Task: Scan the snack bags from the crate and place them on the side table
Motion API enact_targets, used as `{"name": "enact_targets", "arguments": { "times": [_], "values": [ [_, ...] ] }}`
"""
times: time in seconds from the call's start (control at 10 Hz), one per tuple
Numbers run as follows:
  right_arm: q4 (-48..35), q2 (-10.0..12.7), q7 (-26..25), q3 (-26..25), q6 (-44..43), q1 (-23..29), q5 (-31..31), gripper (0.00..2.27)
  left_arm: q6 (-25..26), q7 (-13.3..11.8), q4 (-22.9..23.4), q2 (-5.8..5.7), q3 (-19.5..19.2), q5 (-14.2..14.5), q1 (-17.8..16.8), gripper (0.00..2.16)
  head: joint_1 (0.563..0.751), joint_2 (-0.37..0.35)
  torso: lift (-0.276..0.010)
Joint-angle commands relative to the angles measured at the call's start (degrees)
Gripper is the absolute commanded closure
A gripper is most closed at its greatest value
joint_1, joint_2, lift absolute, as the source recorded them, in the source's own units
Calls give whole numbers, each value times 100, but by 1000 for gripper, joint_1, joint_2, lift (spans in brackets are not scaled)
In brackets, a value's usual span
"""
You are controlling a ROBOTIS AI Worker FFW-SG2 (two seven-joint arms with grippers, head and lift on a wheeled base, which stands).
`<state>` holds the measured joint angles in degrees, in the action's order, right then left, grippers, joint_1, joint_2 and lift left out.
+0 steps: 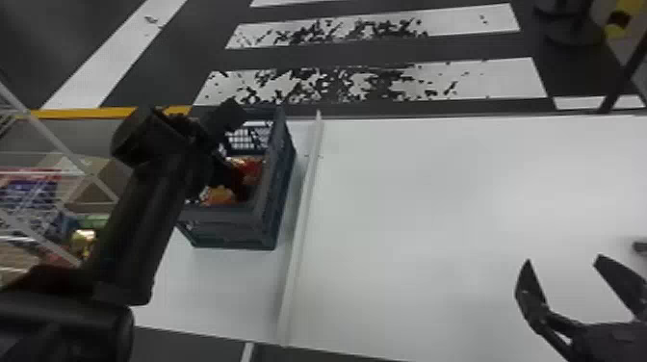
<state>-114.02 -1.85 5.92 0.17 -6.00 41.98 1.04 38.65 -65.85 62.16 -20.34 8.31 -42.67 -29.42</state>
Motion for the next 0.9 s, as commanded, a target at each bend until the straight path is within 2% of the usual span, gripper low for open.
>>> {"name": "enact_targets", "arguments": {
  "times": [0.0,0.1,0.2,0.3,0.4,0.5,0.6,0.8],
  "values": [
    [20,0,5,0,17,-6,-16,70,-72,11,-11,-32,-101,39,16,1339,695,198,-94],
    [29,0,5,0,-1,-6,-16,70,-160,46,24,-23,-286,74,33,1609,695,204,-94],
    [29,0,5,0,-1,-6,-16,70,-231,564,244,4,-672,180,244,2135,695,208,-94],
    [46,0,5,0,-1,-6,-16,70,-301,538,419,4,-848,312,323,2135,695,223,-94],
    [55,0,5,0,-1,-6,-16,70,-336,468,551,-14,-1103,637,367,2135,695,230,-94],
    [55,0,5,0,-1,-6,-16,73,-389,318,551,-32,-1305,953,367,2135,695,228,-94],
    [55,0,5,9,17,-15,-16,73,-565,107,551,-49,-1595,1147,358,2135,695,225,-94],
    [55,0,5,9,69,-32,-16,73,-600,-200,551,-190,-1806,1569,341,2135,695,221,-94]
  ]
}}
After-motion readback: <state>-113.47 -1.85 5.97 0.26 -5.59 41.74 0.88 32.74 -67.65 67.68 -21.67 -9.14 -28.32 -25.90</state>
